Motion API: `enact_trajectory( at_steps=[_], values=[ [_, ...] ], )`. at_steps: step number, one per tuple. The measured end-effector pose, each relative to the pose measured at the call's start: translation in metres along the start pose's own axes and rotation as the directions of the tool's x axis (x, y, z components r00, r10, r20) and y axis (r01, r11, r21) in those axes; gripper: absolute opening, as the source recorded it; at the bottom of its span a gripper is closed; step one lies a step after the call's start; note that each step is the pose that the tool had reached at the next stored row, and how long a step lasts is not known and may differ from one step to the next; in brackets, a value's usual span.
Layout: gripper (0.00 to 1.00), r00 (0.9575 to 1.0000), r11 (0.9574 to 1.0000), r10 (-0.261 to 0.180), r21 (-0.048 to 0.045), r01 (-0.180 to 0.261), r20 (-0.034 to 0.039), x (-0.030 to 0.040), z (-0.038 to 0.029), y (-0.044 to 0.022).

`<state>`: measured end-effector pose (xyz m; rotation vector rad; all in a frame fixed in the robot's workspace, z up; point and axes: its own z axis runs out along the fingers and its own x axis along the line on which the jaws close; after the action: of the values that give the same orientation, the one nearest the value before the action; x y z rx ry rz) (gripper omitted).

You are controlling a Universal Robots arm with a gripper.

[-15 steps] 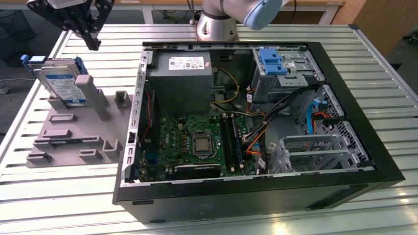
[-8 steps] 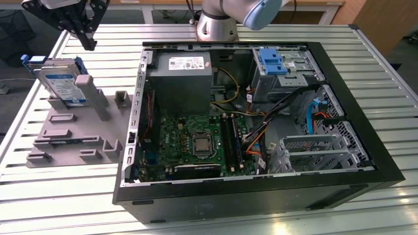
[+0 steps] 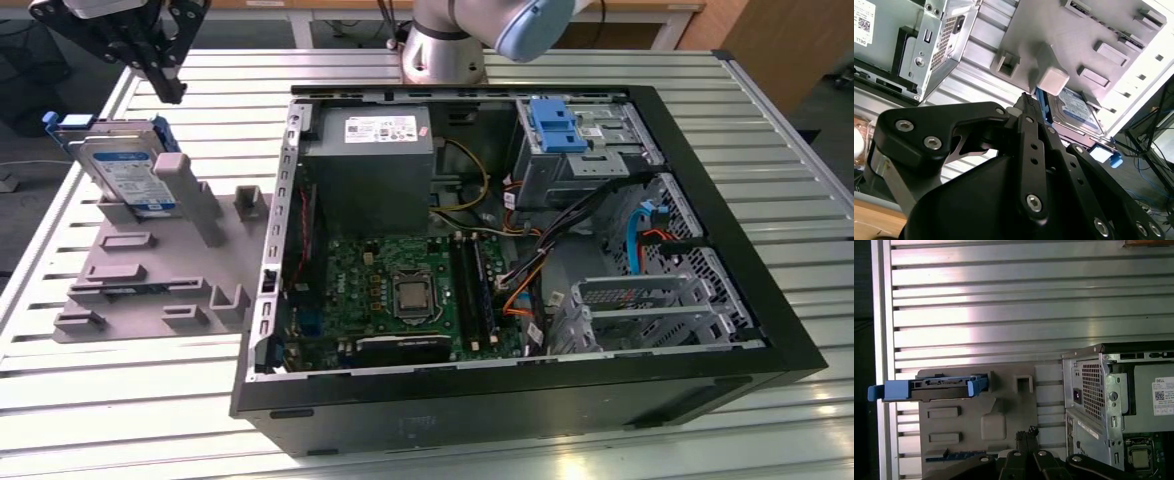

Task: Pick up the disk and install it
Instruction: 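Reach for the disk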

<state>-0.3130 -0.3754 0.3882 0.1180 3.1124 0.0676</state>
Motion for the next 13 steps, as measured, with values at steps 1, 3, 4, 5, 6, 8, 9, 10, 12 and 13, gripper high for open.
enact_trajectory(
  at_steps=[1,3,4,5,6,8,9,10,12,13],
  values=[
    [0.11,1.0,1.0,0.0,0.0,0.0,0.0,0.0013,0.0,0.0],
    [0.11,1.0,1.0,0.0,0.0,0.0,0.0,0.0039,0.0001,0.0],
    [0.11,1.0,1.0,0.0,0.0,0.0,0.0,0.0051,0.0001,0.0],
    [0.11,1.0,1.0,0.0,0.0,0.0,0.0,0.0062,0.0002,0.0],
    [0.11,1.0,1.0,0.0,0.0,0.0,-0.0001,0.0072,0.0002,-0.0001],
    [0.11,1.0,1.0,0.0,0.0,0.0,0.0,0.008,0.0002,-0.0002],
    [0.11,1.0,1.0,0.0,0.0,0.0,0.0,0.008,0.0002,-0.0002],
    [0.11,1.0,1.0,0.0,0.0,0.0,0.0,0.0081,0.0002,-0.0001],
    [0.11,1.0,1.0,0.0,0.0,0.0,-0.0001,0.0082,0.0002,-0.0001],
    [0.11,1.0,1.0,0.0,0.0,0.0,-0.0001,0.0083,0.0002,-0.0002]
  ],
)
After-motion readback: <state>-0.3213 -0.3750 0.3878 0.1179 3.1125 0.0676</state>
